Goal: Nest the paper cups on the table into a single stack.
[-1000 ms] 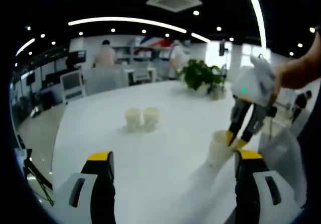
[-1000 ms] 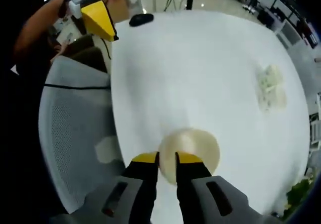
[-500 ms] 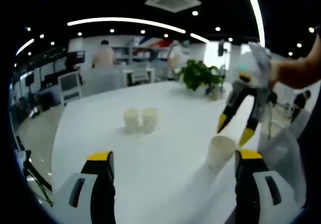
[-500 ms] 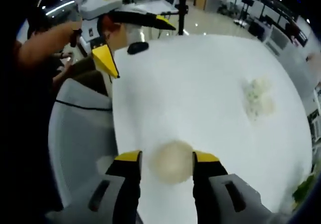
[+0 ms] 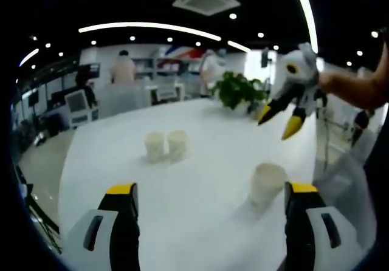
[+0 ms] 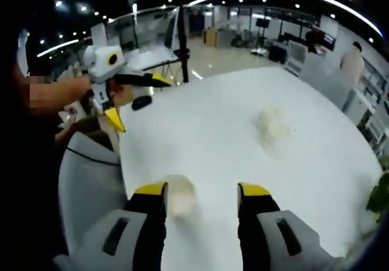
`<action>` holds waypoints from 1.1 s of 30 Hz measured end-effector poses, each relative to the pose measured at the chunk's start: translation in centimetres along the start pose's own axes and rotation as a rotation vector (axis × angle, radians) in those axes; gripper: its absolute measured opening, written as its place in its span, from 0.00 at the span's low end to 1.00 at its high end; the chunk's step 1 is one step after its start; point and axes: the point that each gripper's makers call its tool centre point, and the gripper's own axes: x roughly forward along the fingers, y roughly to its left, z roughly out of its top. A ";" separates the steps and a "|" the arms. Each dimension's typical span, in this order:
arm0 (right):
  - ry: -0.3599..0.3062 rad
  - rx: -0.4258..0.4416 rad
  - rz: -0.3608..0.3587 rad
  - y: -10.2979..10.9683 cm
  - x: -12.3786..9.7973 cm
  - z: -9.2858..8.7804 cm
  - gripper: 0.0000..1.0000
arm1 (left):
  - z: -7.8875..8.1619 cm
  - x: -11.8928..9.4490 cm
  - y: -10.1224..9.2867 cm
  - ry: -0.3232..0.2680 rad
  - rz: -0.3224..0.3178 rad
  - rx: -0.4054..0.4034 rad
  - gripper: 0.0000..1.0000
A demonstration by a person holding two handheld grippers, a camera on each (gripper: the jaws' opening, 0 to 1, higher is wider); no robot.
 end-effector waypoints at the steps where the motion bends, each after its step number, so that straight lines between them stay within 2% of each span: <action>1: -0.026 0.008 -0.017 -0.5 -0.3 -0.1 0.45 | 0.0 0.0 0.0 -0.004 -0.004 -0.009 0.99; 6: -0.136 0.040 -0.074 -2.4 -2.2 -0.6 0.52 | 0.1 0.0 0.1 -0.012 -0.003 -0.010 0.99; 7: -0.128 0.046 -0.075 -2.6 -2.4 -1.3 0.52 | 0.2 0.0 0.1 -0.016 0.000 -0.006 0.99; 11: -0.214 0.033 -0.101 -3.2 -3.1 -1.5 0.58 | 0.5 -0.1 0.5 -0.032 0.006 -0.023 0.99; 13: -0.231 0.042 -0.114 -3.6 -3.3 -1.9 0.62 | 0.3 0.0 0.5 -0.028 0.009 -0.018 0.99; 16: -0.314 0.068 -0.144 -4.5 -3.9 -1.9 0.67 | 0.1 0.0 0.4 -0.031 0.014 0.009 0.99; 19: -0.402 0.090 -0.141 -4.7 -4.5 -1.7 0.75 | 0.2 0.0 0.5 -0.048 0.025 0.017 0.99; 21: -0.416 0.115 -0.129 -4.7 -4.3 -2.3 0.79 | 0.2 0.0 0.5 -0.059 0.026 0.002 0.99; 28: -0.451 0.091 -0.172 -5.1 -3.8 -3.6 0.92 | -0.8 -0.2 0.9 -0.066 0.043 -0.001 0.99; 31: -0.474 0.085 -0.173 -4.9 -3.6 -3.9 1.00 | -1.4 -0.4 1.2 -0.055 0.060 -0.005 0.99; 33: -0.474 0.069 -0.191 -4.9 -3.5 -4.3 1.00 | -1.4 -0.5 1.5 -0.073 0.075 -0.011 0.99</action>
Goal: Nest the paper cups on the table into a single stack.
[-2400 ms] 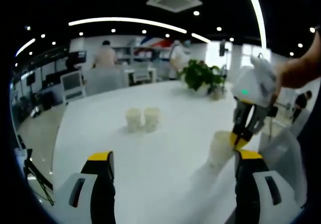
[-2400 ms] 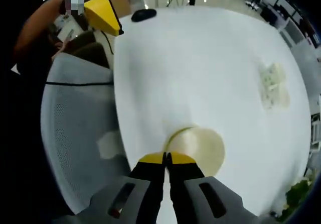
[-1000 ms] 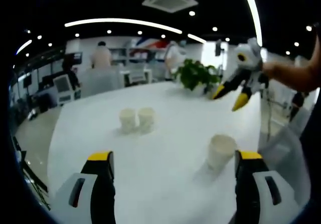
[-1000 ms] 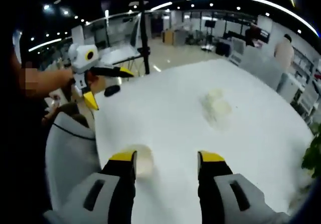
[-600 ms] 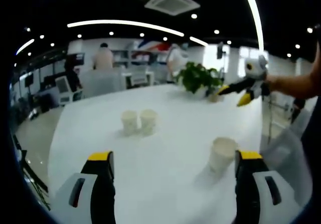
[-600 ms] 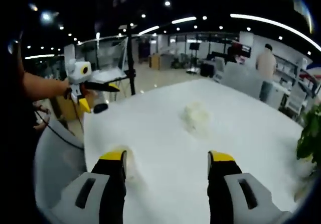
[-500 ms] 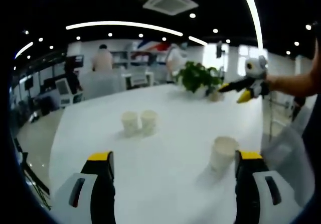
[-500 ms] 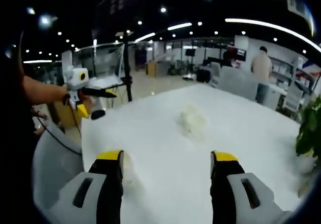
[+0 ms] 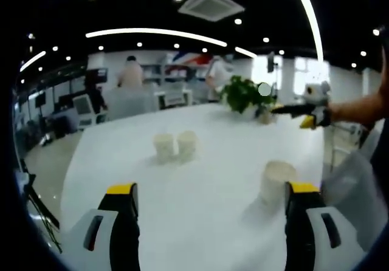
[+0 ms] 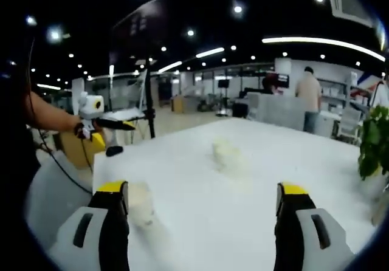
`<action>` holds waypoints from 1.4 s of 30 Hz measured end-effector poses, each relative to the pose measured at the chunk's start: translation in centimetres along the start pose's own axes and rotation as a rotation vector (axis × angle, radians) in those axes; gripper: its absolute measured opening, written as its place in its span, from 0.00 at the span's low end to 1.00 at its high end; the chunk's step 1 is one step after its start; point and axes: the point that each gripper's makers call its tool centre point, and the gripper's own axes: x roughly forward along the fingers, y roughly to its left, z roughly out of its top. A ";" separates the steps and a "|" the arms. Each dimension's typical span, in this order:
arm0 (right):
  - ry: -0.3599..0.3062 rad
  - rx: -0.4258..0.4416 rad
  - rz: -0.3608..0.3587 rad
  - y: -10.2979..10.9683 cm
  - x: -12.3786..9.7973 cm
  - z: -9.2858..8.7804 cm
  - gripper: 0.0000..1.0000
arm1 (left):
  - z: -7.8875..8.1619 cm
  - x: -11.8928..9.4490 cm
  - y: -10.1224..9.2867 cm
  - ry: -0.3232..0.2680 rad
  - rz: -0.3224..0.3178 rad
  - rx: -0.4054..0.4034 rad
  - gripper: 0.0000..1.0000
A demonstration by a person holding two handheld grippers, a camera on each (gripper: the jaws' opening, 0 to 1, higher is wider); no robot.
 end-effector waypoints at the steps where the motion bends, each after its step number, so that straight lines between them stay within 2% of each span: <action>1: 0.005 0.000 0.001 0.0 0.0 -0.2 1.00 | 0.0 0.0 0.0 -0.003 0.000 -0.005 0.99; 15: -0.011 0.012 -0.041 -1.4 -0.3 -0.8 1.00 | 0.4 0.3 0.4 -0.002 0.013 -0.014 0.99; 19: -0.021 0.014 -0.050 -1.9 0.1 -0.9 1.00 | 0.9 0.3 0.2 0.009 0.022 0.021 0.99; 21: -0.025 0.012 -0.057 -2.2 0.4 -0.9 1.00 | 1.1 0.3 0.4 0.013 0.035 -0.024 0.99; 23: -0.031 0.019 -0.058 -2.4 0.7 -1.0 1.00 | 1.0 0.3 0.1 0.020 0.019 -0.078 0.99; 26: -0.045 0.028 -0.070 -3.0 1.2 -0.8 1.00 | 1.0 0.5 -0.1 0.017 0.034 -0.020 0.99; 31: -0.053 0.011 -0.072 -3.7 2.4 -0.7 1.00 | 0.9 0.7 -0.4 0.022 0.022 0.009 0.99; 33: -0.058 0.005 -0.072 -4.1 3.0 -0.5 1.00 | 1.5 0.7 -0.1 -0.011 0.035 0.044 0.99; 37: -0.060 -0.010 -0.072 -4.4 4.3 0.1 1.00 | 1.8 0.7 0.3 -0.014 0.058 0.038 0.99; 39: -0.060 -0.014 -0.073 -4.4 4.8 0.4 1.00 | 2.0 1.0 0.2 -0.017 0.038 0.022 0.99; 42: -0.070 -0.007 -0.077 -4.5 5.5 0.9 1.00 | 1.5 1.5 0.1 0.016 0.018 0.039 0.99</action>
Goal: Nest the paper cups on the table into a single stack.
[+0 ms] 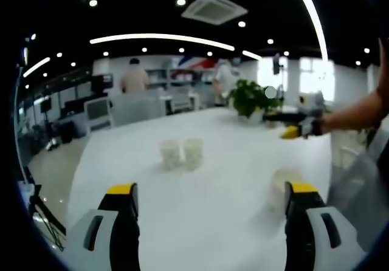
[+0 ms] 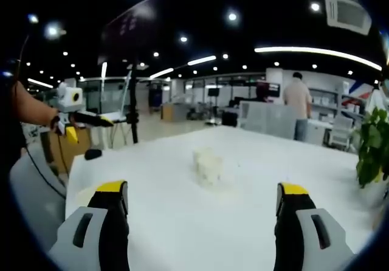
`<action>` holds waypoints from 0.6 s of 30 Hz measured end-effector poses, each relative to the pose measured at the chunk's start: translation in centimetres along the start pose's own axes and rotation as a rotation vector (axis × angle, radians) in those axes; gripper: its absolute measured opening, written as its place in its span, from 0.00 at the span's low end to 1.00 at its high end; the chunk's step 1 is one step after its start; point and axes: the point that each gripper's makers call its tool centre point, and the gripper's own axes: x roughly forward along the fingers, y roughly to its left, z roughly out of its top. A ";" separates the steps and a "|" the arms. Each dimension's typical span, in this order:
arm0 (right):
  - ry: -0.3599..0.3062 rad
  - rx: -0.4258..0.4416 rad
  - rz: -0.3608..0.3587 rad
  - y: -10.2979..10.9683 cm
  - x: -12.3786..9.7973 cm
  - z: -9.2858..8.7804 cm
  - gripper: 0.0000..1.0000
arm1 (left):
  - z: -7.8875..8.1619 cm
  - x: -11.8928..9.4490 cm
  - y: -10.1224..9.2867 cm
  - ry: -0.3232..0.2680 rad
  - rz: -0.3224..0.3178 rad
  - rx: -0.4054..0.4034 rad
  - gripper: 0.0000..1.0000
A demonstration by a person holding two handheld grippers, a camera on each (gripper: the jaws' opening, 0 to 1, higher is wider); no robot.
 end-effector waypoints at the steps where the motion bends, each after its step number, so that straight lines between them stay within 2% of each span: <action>1: -0.005 0.003 0.003 0.1 0.4 0.2 1.00 | 0.0 0.0 0.0 0.004 -0.004 0.009 0.99; 6: -0.021 -0.015 0.006 0.0 2.2 0.9 1.00 | 0.1 0.0 0.1 -0.004 -0.005 0.022 0.99; 10: -0.032 -0.013 0.015 0.1 3.5 1.2 1.00 | 0.5 -0.2 1.3 -0.024 0.058 0.035 0.99; 18: -0.037 -0.015 0.035 -0.1 6.4 1.2 1.00 | -0.3 -0.7 1.7 -0.009 0.061 0.008 0.99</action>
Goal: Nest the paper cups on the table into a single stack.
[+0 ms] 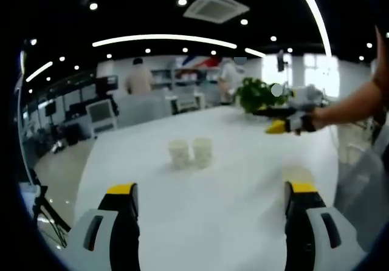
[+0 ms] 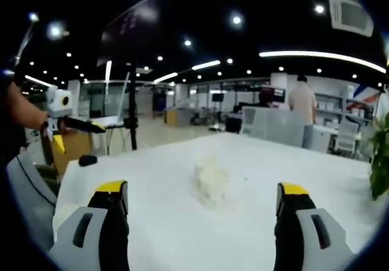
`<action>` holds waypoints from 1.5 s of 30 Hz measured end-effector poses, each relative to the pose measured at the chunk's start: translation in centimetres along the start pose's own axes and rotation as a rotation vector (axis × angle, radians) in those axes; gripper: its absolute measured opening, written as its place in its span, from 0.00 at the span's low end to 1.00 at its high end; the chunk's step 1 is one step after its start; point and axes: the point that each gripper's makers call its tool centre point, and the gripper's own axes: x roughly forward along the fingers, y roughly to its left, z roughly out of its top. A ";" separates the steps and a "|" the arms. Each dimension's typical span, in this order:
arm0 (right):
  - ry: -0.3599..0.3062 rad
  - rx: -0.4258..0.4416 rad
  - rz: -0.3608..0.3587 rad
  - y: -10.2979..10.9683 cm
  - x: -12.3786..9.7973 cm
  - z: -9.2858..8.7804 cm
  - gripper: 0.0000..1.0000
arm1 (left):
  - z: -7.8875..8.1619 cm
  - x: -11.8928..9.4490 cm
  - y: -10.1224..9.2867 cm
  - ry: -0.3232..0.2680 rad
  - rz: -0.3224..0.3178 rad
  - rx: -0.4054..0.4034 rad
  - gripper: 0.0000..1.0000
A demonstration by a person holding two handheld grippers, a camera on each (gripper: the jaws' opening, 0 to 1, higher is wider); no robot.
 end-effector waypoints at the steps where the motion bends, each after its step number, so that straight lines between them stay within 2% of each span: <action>1: -0.003 0.003 0.001 -0.1 0.3 0.0 1.00 | -0.1 0.0 -0.1 0.003 -0.004 -0.004 0.99; 9: -0.012 0.021 0.006 -1.2 3.5 -0.6 1.00 | -0.6 0.2 0.2 0.019 0.002 -0.029 0.99; 15: -0.021 0.033 0.003 -2.1 5.3 -0.8 1.00 | -0.7 0.5 0.1 0.003 -0.007 -0.018 0.99; 21: -0.014 0.044 0.002 -2.9 7.4 -1.1 1.00 | -1.7 0.7 -0.5 0.024 -0.024 -0.012 0.99; 25: -0.018 0.037 0.010 -2.9 8.8 -1.4 1.00 | -1.7 1.0 -0.9 0.011 -0.027 0.009 0.99; 29: -0.014 0.029 0.018 -2.9 10.1 -2.0 1.00 | -2.3 1.2 -1.3 0.027 -0.031 0.020 0.99; 33: -0.014 0.028 0.026 -2.9 11.0 -2.1 0.99 | -2.3 1.1 -1.2 0.009 -0.031 0.028 0.99; 39: -0.017 0.037 0.033 -3.0 12.5 -2.8 0.98 | -2.5 0.8 -1.5 -0.005 -0.031 0.015 0.99; 45: -0.015 0.046 0.014 -3.7 14.1 -3.7 0.96 | -3.4 0.5 -1.4 0.012 -0.020 0.007 0.99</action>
